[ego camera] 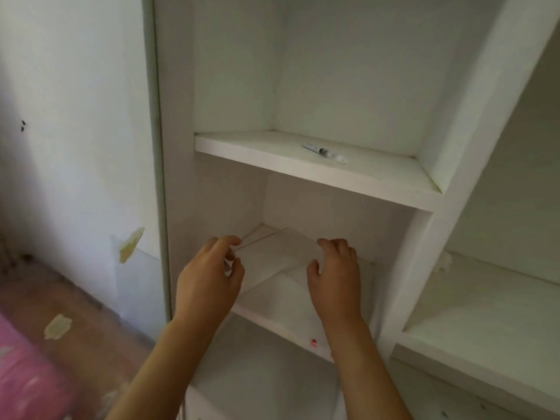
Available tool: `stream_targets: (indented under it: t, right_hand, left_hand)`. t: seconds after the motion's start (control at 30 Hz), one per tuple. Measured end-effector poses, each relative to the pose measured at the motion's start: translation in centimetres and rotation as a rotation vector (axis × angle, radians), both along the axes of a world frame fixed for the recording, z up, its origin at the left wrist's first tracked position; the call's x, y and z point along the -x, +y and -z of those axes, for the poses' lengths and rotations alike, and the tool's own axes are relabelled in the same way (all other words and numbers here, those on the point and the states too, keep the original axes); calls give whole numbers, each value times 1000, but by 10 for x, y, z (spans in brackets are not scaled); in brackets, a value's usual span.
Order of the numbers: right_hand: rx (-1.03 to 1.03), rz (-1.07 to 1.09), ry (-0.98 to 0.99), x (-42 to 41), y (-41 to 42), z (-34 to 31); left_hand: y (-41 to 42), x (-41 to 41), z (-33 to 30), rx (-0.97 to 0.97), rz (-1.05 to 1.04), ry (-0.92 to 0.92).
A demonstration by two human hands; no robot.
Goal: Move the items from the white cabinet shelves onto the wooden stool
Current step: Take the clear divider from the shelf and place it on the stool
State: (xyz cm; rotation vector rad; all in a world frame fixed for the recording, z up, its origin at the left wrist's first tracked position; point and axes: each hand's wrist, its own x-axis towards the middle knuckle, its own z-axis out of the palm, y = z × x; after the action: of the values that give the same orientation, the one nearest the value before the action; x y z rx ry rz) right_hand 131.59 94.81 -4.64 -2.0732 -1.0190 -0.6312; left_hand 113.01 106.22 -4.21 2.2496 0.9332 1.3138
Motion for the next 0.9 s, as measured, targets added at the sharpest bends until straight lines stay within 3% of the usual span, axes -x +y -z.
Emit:
stream_targets:
  t: [0.33, 0.73, 0.9]
  right_hand:
    - [-70, -73, -24, 8, -8, 0]
    - [-275, -294, -58, 39, -17, 26]
    - [-272, -393, -25, 68, -26, 31]
  left_hand:
    - [-20, 12, 3, -31, -43, -17]
    - [-59, 62, 31, -102, -211, -54]
    - [-88, 89, 53, -67, -266, -10]
